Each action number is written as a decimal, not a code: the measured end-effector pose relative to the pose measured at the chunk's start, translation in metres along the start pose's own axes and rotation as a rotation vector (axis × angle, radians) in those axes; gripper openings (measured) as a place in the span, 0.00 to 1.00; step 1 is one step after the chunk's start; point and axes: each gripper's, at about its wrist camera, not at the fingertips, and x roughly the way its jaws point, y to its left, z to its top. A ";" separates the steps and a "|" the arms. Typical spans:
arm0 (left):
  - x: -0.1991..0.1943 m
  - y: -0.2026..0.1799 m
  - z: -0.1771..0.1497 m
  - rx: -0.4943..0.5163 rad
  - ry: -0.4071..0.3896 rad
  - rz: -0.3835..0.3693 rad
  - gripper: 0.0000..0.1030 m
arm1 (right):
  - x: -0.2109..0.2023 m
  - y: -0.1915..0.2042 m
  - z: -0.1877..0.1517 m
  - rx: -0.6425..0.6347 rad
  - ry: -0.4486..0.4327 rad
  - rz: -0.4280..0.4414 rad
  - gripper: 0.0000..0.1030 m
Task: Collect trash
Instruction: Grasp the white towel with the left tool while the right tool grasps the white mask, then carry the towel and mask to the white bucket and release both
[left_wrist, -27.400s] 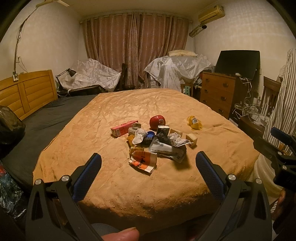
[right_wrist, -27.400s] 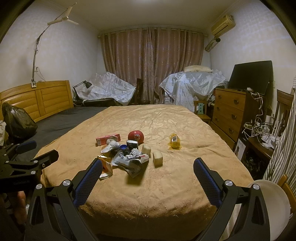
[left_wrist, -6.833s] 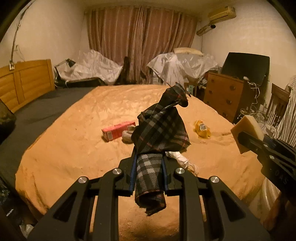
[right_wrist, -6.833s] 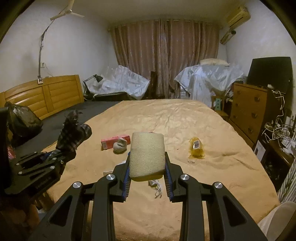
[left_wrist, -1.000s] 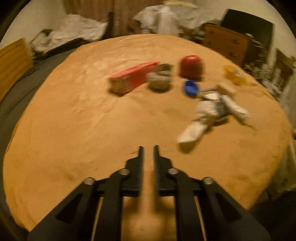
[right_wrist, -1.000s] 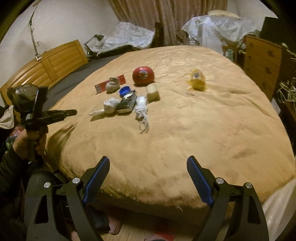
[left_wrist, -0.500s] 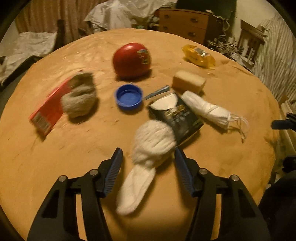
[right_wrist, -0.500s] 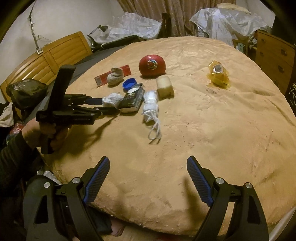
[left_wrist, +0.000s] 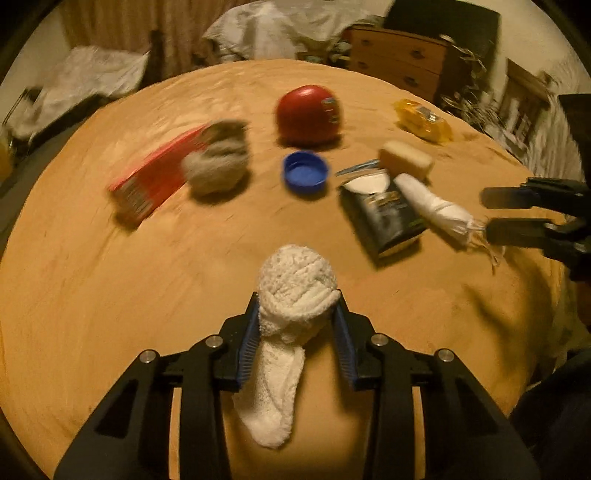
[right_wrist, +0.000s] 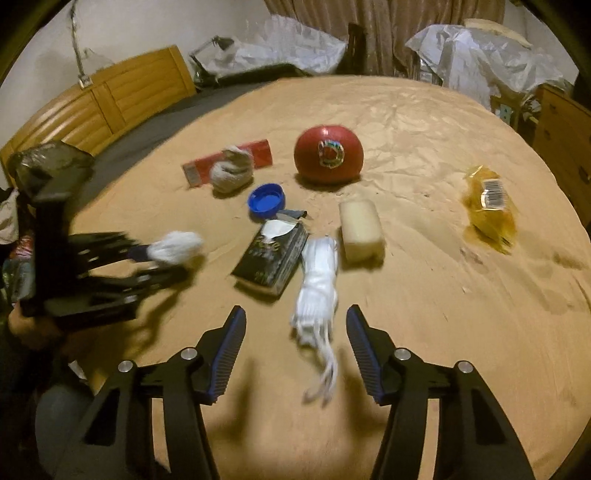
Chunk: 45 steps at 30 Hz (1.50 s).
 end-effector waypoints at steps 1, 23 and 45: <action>0.000 0.002 -0.001 -0.010 -0.001 -0.003 0.35 | 0.008 -0.001 0.005 0.000 0.016 -0.011 0.52; -0.013 -0.008 0.005 -0.120 -0.060 0.098 0.34 | -0.007 0.005 -0.014 0.054 -0.066 -0.131 0.27; -0.202 -0.128 -0.001 -0.156 -0.511 0.326 0.34 | -0.219 0.080 -0.077 0.043 -0.562 -0.245 0.27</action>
